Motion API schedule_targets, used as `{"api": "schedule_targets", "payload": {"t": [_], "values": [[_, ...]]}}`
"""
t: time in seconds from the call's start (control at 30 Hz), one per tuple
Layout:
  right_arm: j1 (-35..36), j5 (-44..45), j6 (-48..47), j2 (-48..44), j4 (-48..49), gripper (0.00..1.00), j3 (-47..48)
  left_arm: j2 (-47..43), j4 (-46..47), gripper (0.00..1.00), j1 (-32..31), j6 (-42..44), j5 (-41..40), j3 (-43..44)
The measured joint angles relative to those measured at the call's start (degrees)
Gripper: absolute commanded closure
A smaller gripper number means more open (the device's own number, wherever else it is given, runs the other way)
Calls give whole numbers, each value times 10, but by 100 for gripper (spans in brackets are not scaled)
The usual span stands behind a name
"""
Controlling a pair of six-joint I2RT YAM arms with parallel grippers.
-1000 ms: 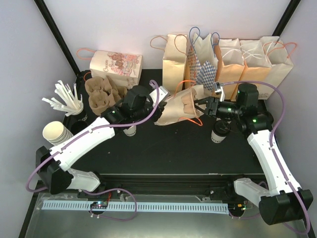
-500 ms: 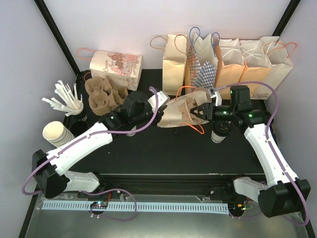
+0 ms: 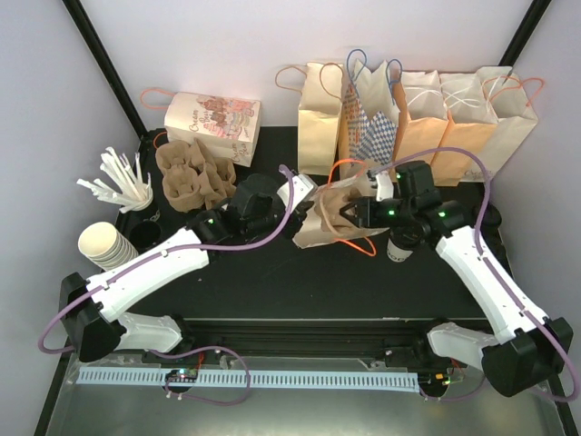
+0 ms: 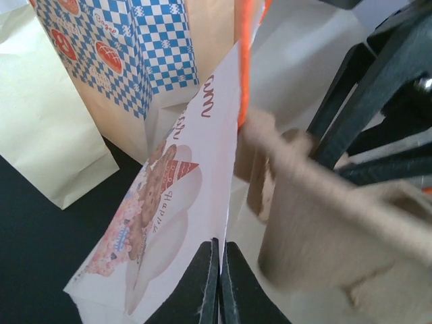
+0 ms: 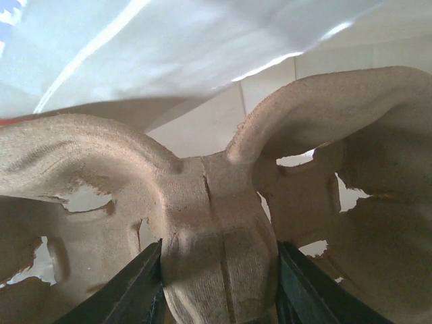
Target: Pack the takeout coffee
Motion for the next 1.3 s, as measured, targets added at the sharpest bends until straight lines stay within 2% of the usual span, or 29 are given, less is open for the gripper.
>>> {"api": "schedule_targets", "payload": {"t": [0.4, 0.63, 1.0, 1.3], "values": [[152, 236, -14, 47, -17, 57, 34, -5, -35, 98, -1, -69, -17, 0], [209, 345, -18, 47, -9, 57, 34, -9, -70, 98, -1, -100, -28, 13], [245, 421, -35, 50, -26, 56, 23, -8, -89, 98, -2, -112, -58, 40], [257, 467, -34, 71, -20, 56, 26, 0, -93, 98, -2, -140, 23, 47]]}}
